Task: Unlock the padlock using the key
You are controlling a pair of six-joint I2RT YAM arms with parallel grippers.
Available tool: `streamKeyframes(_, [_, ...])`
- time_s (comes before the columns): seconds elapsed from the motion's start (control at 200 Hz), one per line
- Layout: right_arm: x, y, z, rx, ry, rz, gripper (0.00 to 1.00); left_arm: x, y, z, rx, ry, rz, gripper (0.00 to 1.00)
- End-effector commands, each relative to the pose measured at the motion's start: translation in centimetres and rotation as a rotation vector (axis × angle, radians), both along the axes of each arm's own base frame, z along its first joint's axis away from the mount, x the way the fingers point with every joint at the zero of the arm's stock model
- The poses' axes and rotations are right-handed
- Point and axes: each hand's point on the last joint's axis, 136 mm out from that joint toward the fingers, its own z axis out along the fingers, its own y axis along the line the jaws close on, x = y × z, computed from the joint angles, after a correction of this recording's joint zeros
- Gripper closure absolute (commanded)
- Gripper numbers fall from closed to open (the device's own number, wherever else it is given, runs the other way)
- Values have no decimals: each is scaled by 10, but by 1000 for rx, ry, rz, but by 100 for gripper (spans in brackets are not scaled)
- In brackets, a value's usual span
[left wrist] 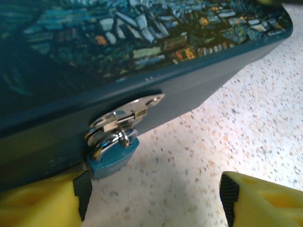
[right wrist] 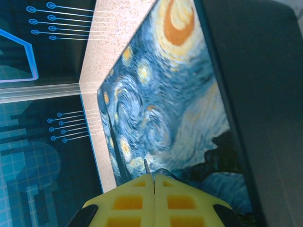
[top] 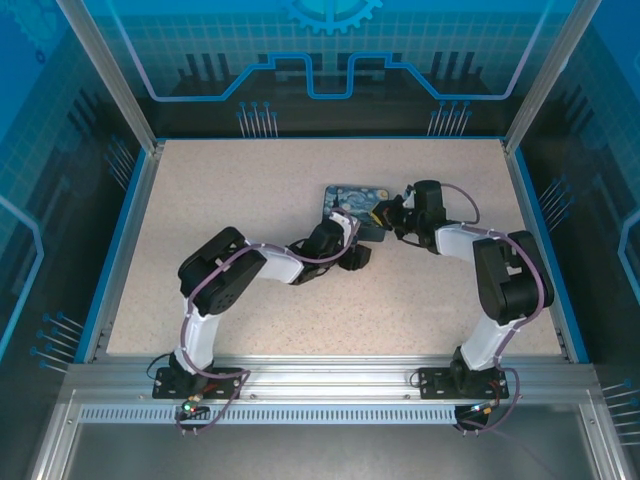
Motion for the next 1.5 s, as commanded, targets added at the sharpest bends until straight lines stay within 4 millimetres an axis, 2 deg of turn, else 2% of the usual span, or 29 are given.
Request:
streamKeyframes(0.0, [3, -3, -5, -6, 10, 14, 100, 7, -4, -13, 17, -6, -1, 26])
streamKeyframes(0.19, [5, -4, -14, -21, 24, 12, 100, 8, -30, 16, -174, 27, -53, 24])
streamKeyframes(0.325, [5, -7, -21, -27, 39, -2, 100, 15, -38, 31, -362, 89, -34, 22])
streamKeyframes(0.615, [5, -8, -29, -31, 54, -7, 100, 29, -26, 29, -526, 161, 35, 22])
streamKeyframes(0.935, [4, -10, -34, -32, 68, -12, 100, 32, -27, 22, -555, 175, 70, 24])
streamKeyframes(1.311, [3, -10, -37, -35, 78, -10, 100, 23, -39, 54, -721, 154, 83, 25])
streamKeyframes(1.496, [4, -9, -38, -35, 79, -6, 100, 24, -30, 49, -796, 167, 146, 32])
